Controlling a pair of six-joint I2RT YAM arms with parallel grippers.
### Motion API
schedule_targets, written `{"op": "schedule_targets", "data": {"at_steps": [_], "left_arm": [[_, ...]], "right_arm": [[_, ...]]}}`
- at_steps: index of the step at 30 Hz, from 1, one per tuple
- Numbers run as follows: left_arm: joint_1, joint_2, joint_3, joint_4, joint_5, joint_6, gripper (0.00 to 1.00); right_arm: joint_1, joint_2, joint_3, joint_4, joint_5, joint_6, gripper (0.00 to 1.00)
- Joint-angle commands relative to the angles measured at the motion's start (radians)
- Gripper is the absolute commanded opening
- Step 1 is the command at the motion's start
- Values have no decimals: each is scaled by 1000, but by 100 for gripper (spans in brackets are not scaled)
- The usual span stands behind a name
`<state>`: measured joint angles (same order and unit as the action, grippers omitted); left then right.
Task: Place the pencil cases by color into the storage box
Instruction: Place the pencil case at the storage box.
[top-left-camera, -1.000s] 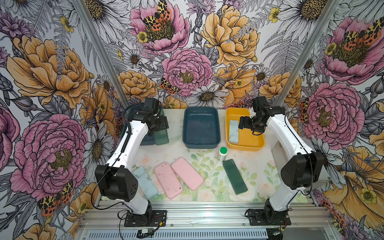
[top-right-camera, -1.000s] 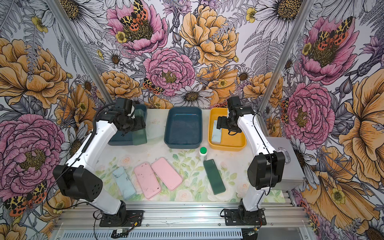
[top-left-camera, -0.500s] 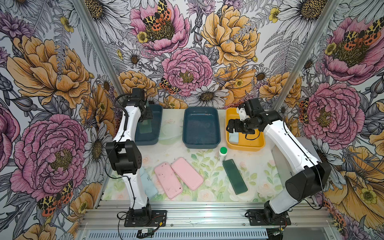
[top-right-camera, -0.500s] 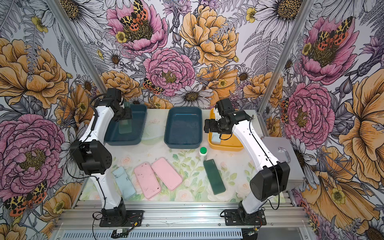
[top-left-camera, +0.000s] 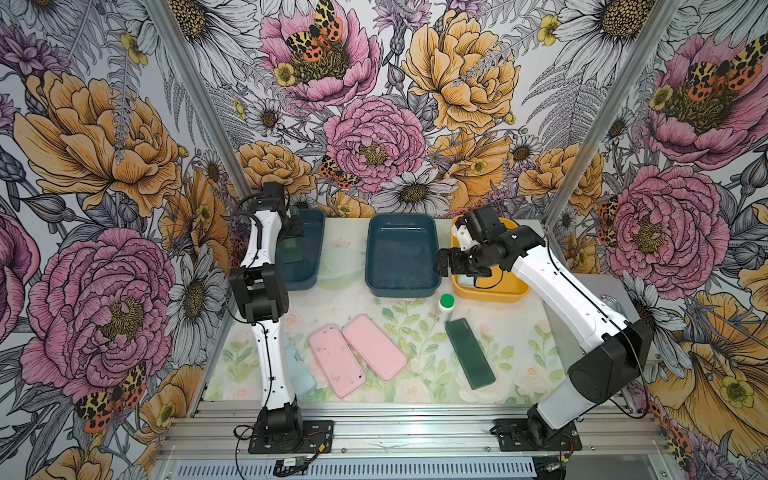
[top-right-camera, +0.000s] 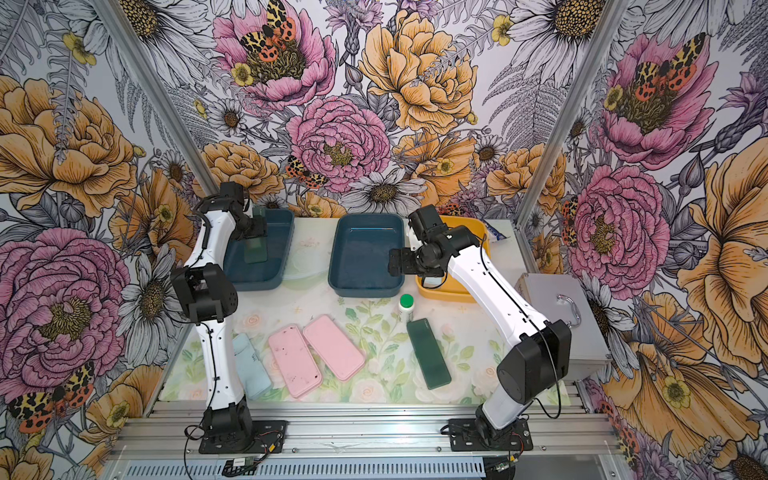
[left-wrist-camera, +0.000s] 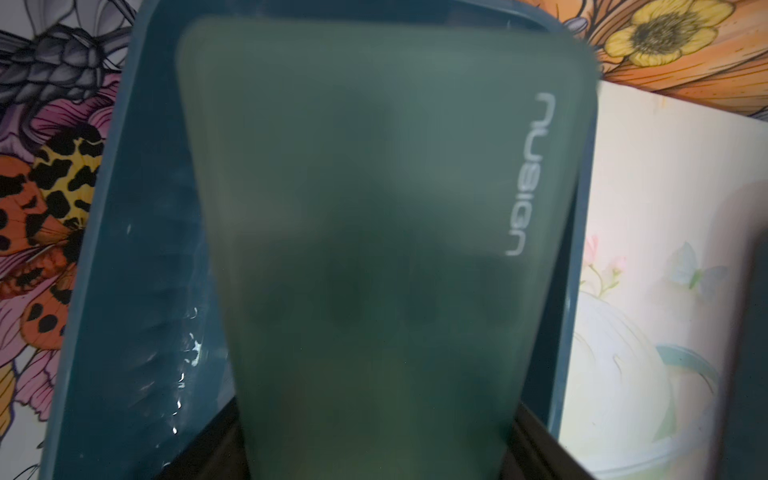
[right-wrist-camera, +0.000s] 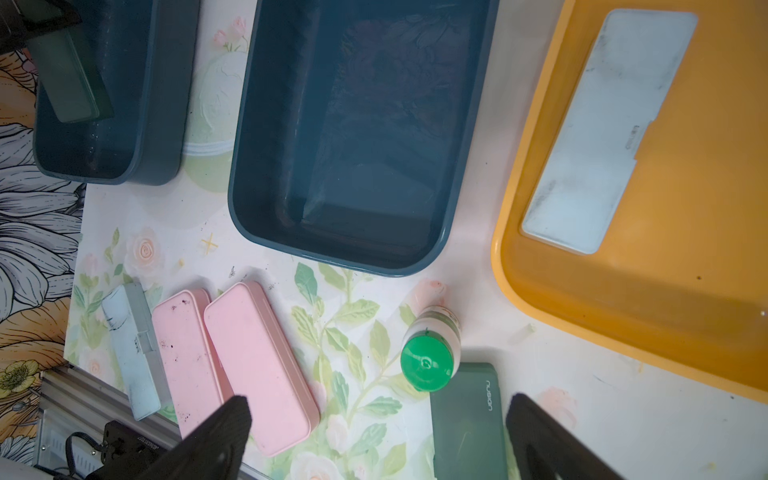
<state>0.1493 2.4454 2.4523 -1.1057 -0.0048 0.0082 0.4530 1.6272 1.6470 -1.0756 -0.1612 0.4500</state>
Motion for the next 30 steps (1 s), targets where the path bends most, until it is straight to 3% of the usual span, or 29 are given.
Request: {"op": "schedule_targets", "data": {"at_steps": [1, 9, 22, 30], "left_arm": [[9, 25, 51, -9, 62, 25, 45], [4, 109, 104, -17, 86, 22, 58], [2, 210, 137, -20, 101, 15, 65], [3, 220, 150, -19, 95, 3, 88]], "right_arm": [[10, 29, -19, 35, 20, 38, 99], [36, 67, -50, 96, 26, 81, 99], [49, 53, -81, 139, 60, 131, 99], [49, 38, -96, 140, 73, 148, 99]]}}
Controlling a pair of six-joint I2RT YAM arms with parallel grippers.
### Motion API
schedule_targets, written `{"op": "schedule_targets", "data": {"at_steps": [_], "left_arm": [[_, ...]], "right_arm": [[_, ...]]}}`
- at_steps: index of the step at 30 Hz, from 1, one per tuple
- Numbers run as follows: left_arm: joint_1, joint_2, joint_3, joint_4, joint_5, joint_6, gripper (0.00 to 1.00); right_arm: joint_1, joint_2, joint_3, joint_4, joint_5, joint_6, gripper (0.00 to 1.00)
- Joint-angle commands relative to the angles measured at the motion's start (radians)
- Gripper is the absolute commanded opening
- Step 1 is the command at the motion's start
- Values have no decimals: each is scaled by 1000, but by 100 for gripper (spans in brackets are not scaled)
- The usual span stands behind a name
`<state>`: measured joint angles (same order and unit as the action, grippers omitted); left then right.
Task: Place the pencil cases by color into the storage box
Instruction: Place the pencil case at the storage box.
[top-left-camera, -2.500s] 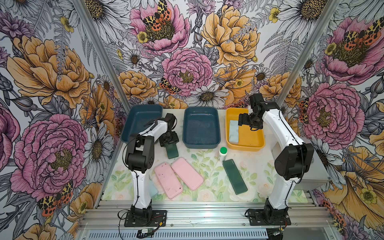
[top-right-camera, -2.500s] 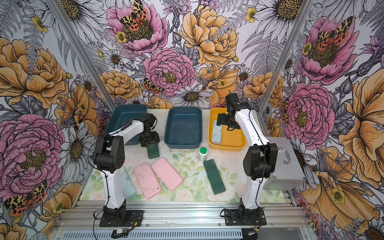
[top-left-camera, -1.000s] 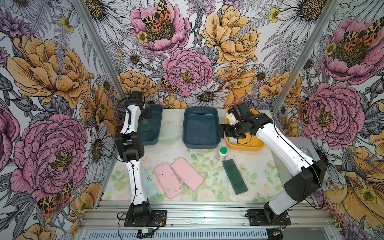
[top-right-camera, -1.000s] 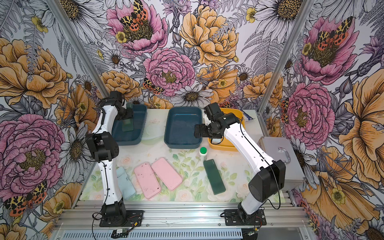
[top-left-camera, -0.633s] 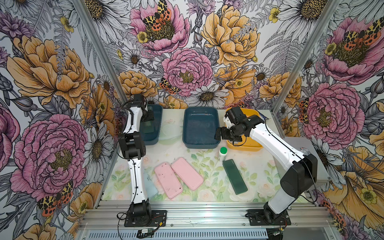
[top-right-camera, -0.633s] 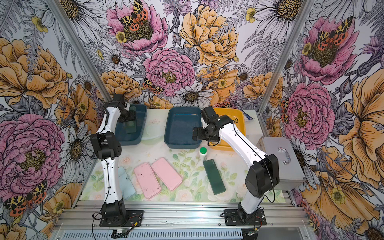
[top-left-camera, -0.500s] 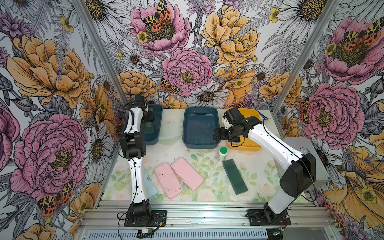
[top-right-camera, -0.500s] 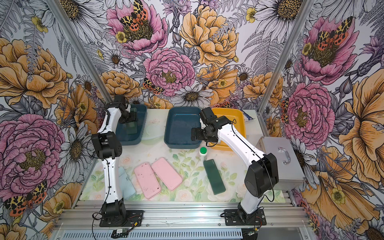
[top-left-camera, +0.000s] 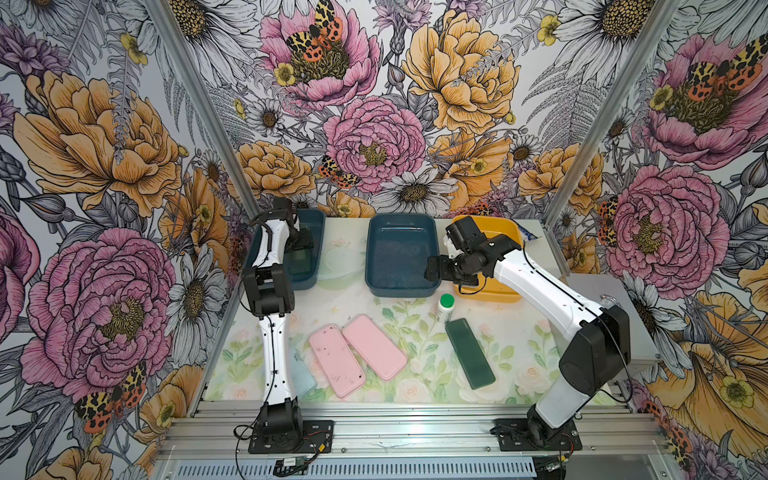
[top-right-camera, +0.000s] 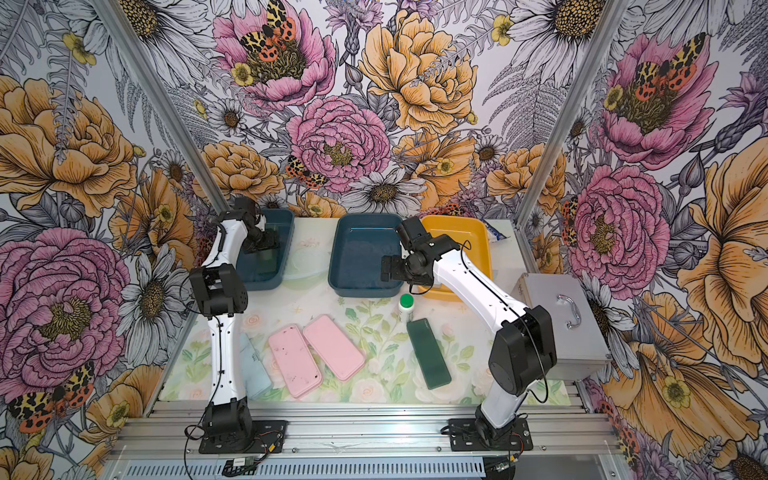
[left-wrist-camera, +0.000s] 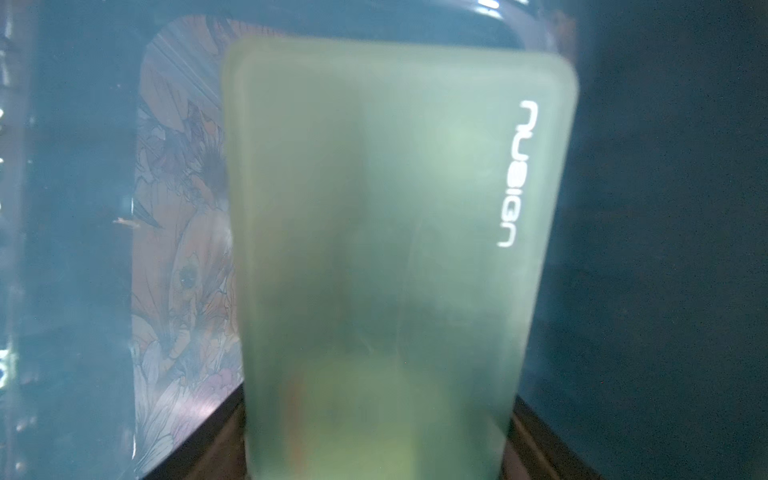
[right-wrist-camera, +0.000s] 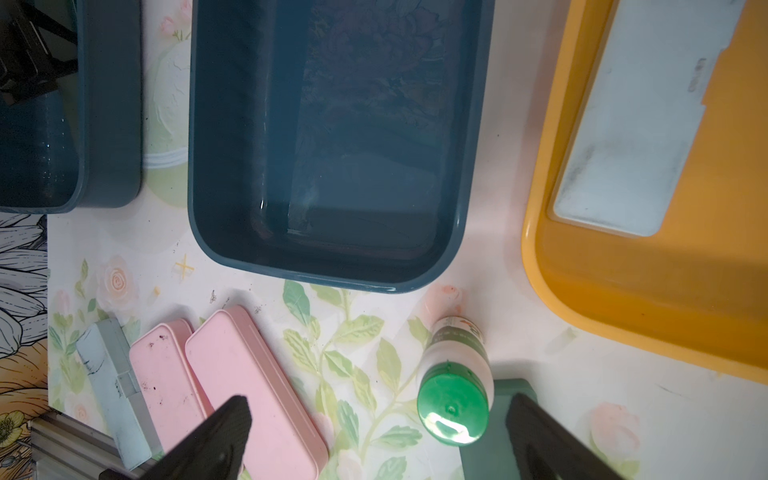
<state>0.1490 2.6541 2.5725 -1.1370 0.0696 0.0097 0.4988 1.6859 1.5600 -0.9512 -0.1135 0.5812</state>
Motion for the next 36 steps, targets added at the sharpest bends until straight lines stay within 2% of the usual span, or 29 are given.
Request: {"op": "schedule_targets", "data": {"at_steps": [1, 2, 5, 8, 11, 16, 22, 31, 34, 36], "left_arm": [[3, 8, 32, 13, 19, -1, 94], [4, 4, 35, 13, 20, -4, 99], [-1, -12, 45, 13, 3, -10, 99], [-4, -44, 49, 13, -70, -16, 99], [-6, -100, 51, 14, -158, -31, 99], [-13, -242, -8, 21, -186, -93, 99], [-93, -462, -266, 86, -271, -175, 99], [-148, -791, -700, 222, -83, -345, 99], [-158, -943, -919, 348, 45, -463, 99], [-182, -1028, -1044, 411, 65, -517, 99]], "right_arm": [[3, -23, -12, 15, 25, 18, 99], [3, -25, -14, 15, 27, 20, 99], [3, -29, -15, 15, 28, 22, 99], [3, -38, -12, 15, 31, 21, 99], [2, -58, -18, 14, 44, 7, 99], [-6, -140, -57, 0, 87, -17, 99], [-23, -313, -233, -50, 153, -37, 99], [-23, -534, -484, -169, 122, 44, 99], [-19, -586, -562, -201, 89, 67, 99], [-17, -614, -610, -220, 87, 72, 99]]}}
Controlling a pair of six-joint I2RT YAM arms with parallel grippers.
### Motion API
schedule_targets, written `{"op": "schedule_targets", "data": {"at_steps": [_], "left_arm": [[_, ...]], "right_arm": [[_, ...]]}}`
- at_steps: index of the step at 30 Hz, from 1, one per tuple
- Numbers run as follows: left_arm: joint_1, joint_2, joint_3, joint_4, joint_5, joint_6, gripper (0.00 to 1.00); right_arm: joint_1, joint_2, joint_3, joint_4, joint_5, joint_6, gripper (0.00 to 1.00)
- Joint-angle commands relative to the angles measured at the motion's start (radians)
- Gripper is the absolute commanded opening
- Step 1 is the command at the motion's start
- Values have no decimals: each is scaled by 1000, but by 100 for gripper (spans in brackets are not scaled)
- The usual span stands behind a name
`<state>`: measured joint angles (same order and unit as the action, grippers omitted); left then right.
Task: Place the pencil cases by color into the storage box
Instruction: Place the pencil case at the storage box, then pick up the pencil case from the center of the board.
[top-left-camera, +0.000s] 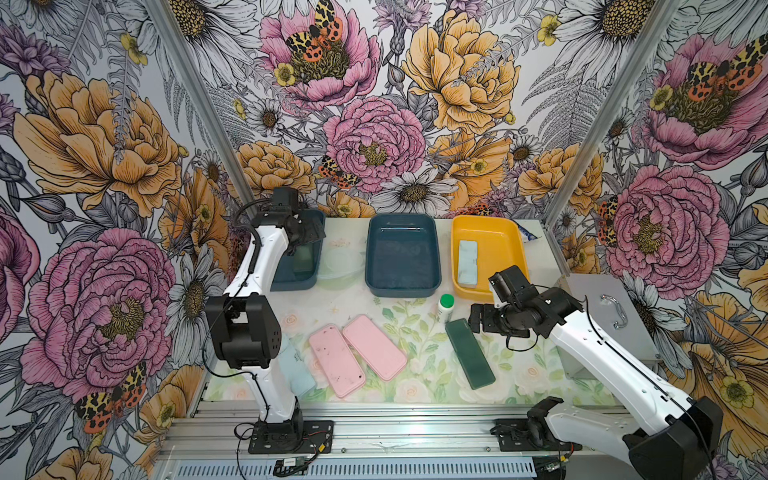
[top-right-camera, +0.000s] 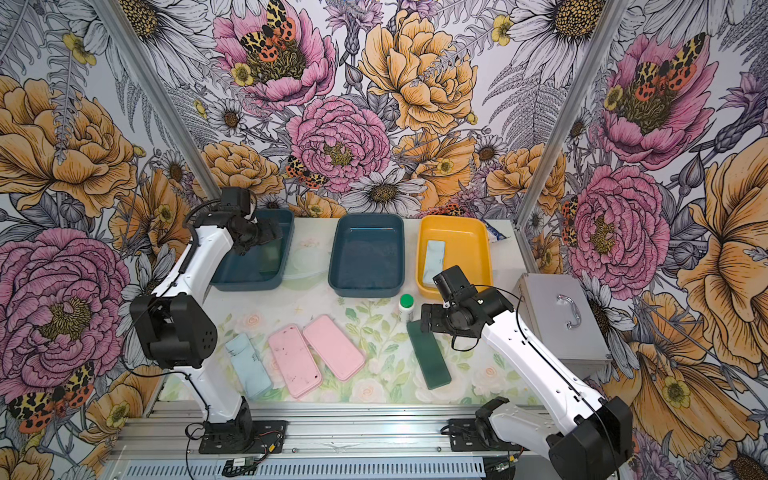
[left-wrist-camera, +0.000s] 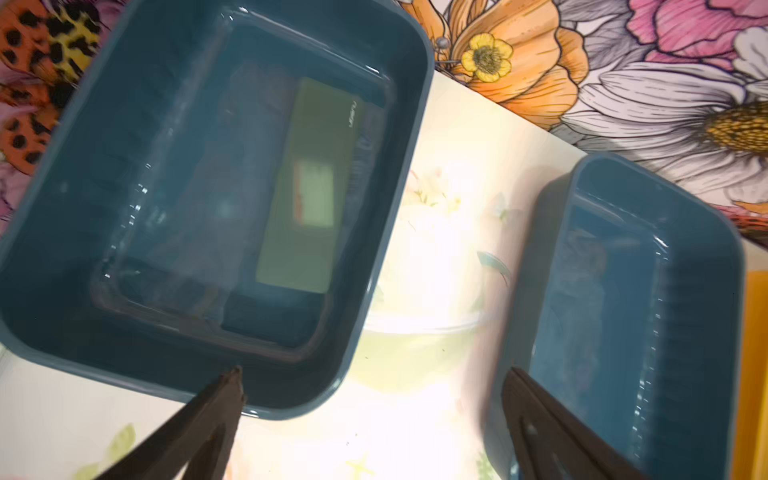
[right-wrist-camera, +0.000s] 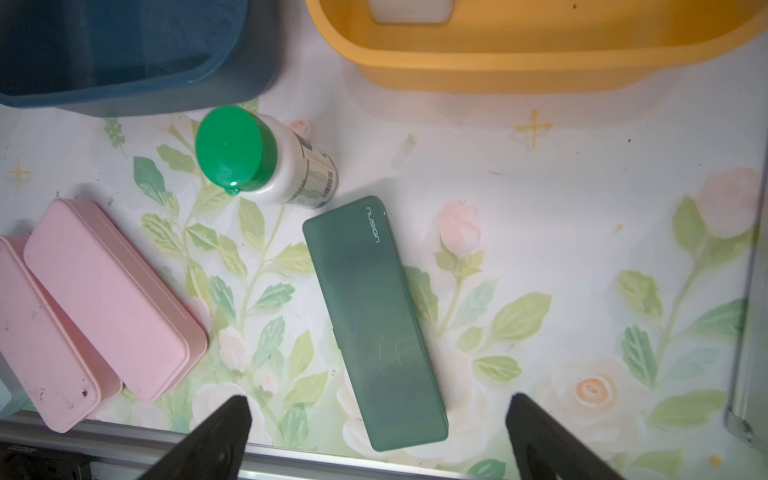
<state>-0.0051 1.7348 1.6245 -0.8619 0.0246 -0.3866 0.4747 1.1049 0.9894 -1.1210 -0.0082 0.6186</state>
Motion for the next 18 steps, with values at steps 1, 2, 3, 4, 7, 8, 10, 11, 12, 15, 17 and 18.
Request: {"op": "schedule_targets", "data": {"at_steps": [1, 2, 3, 4, 7, 8, 10, 11, 12, 15, 17, 18], "left_arm": [[-48, -149, -144, 148, 103, -132, 99], [-66, -192, -185, 154, 93, -142, 99], [-83, -227, -219, 162, 89, -149, 99], [-103, -265, -255, 167, 89, -157, 99], [-157, -346, -341, 167, 108, -189, 99], [-173, -372, -373, 166, 112, -203, 99], [-203, -433, -436, 166, 102, -238, 99], [-218, -471, -471, 166, 89, -257, 99], [-231, -502, -501, 166, 80, -271, 99], [-260, -589, -576, 161, 70, -299, 99], [-273, -631, -606, 148, 71, -301, 99], [-278, -644, -614, 137, 68, -304, 99]], "right_arm": [[7, -41, -63, -51, -24, 36, 99], [7, -47, -89, -52, -31, 36, 99], [8, -47, -108, -50, -31, 36, 99], [8, -38, -133, -46, -31, 36, 99], [12, -10, -199, 0, -31, 36, 99], [13, 0, -222, 26, -84, 0, 99], [12, 23, -255, 66, -80, -8, 99], [18, 38, -266, 96, -97, -3, 99], [23, 53, -273, 122, -104, -1, 99], [30, 103, -275, 172, -83, 5, 99], [31, 124, -276, 210, -92, 5, 99], [33, 138, -276, 228, -100, 2, 99]]}}
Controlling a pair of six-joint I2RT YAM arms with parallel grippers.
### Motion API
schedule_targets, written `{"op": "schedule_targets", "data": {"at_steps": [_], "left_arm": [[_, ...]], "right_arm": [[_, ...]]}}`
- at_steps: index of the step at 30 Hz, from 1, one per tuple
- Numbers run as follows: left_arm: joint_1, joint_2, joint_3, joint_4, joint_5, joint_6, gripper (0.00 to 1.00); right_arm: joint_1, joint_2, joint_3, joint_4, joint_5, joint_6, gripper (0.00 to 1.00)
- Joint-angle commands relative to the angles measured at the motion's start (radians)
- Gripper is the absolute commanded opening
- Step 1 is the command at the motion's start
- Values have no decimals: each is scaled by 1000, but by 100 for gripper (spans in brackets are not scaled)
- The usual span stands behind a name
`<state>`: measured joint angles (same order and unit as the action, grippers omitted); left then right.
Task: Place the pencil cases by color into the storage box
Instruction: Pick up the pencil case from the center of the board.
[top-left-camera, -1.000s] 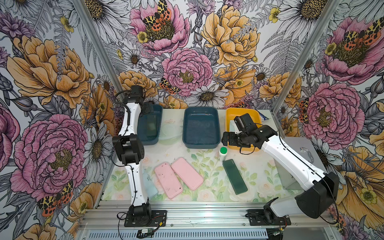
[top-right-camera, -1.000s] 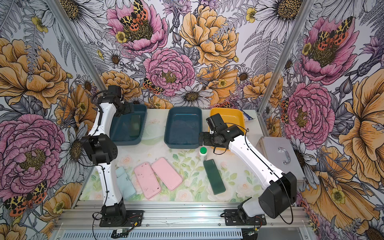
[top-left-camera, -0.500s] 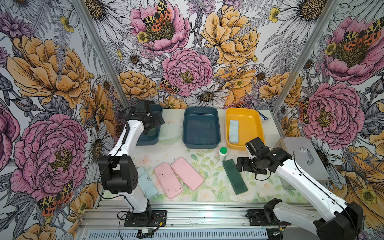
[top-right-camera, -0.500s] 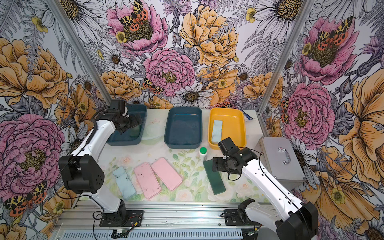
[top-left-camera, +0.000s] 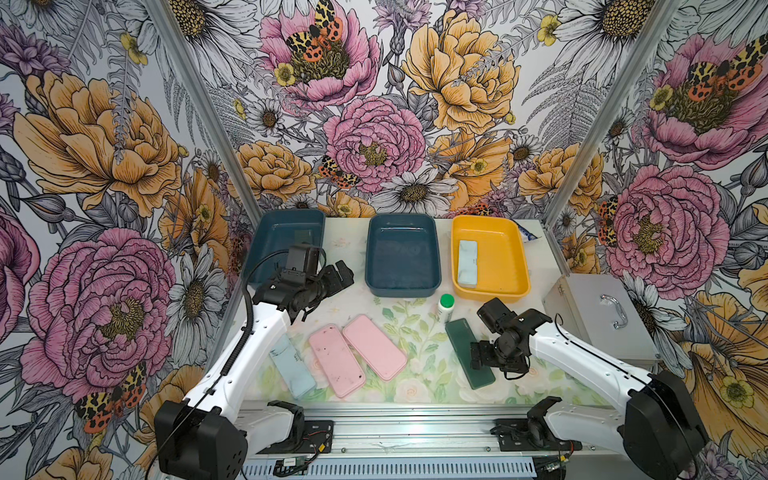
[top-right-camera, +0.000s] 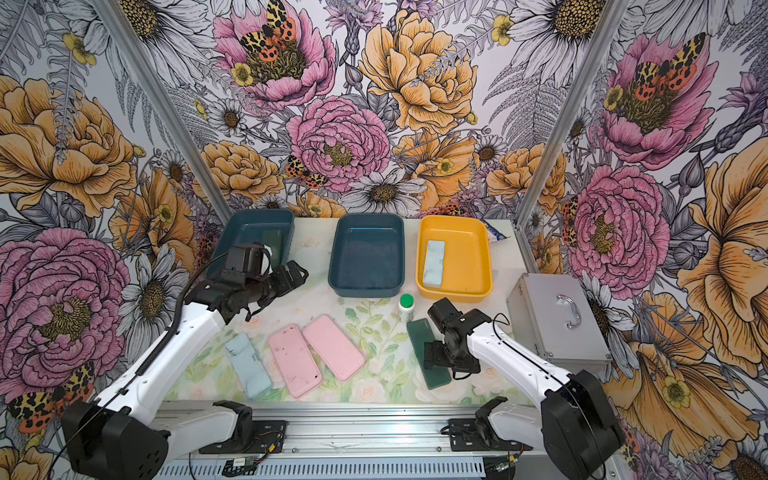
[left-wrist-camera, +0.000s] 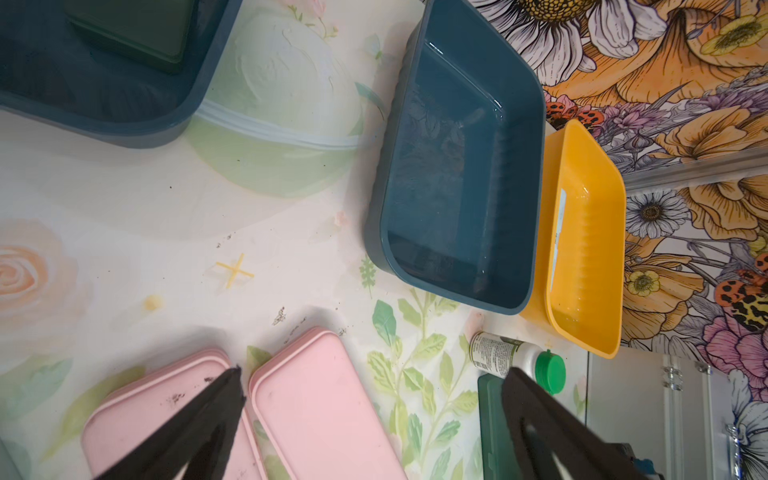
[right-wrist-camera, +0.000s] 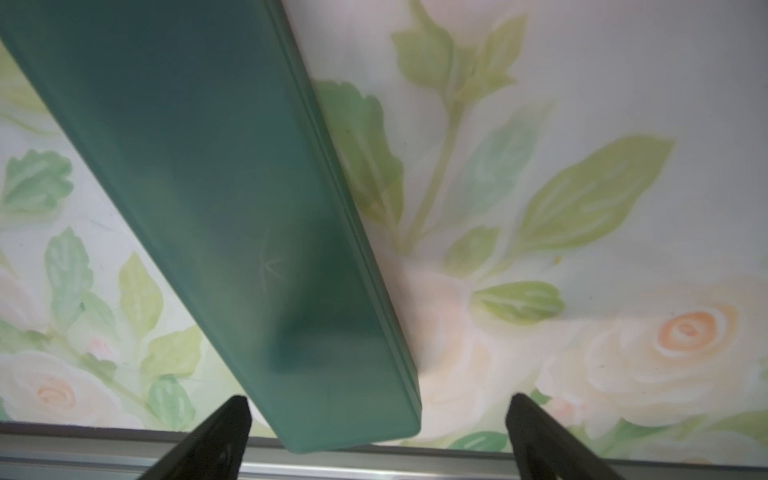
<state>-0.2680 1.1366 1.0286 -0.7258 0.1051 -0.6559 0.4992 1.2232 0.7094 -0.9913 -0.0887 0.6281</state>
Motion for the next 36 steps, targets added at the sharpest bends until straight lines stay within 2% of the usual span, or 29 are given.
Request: {"op": "schedule_targets", "data": {"at_steps": [1, 10, 20, 27, 36], "left_arm": [[-16, -59, -26, -7, -15, -35, 99], [-16, -85, -41, -32, -29, -33, 99], [-14, -65, -38, -32, -32, -22, 99], [-5, -58, -51, -32, -33, -24, 99], [15, -45, -49, -32, -21, -10, 99]], "right_arm": [[12, 32, 5, 109, -26, -10, 99], [48, 142, 22, 161, -7, -28, 99], [174, 193, 53, 146, 78, 24, 98], [356, 237, 63, 91, 206, 98, 85], [483, 286, 66, 95, 229, 175, 70]]}}
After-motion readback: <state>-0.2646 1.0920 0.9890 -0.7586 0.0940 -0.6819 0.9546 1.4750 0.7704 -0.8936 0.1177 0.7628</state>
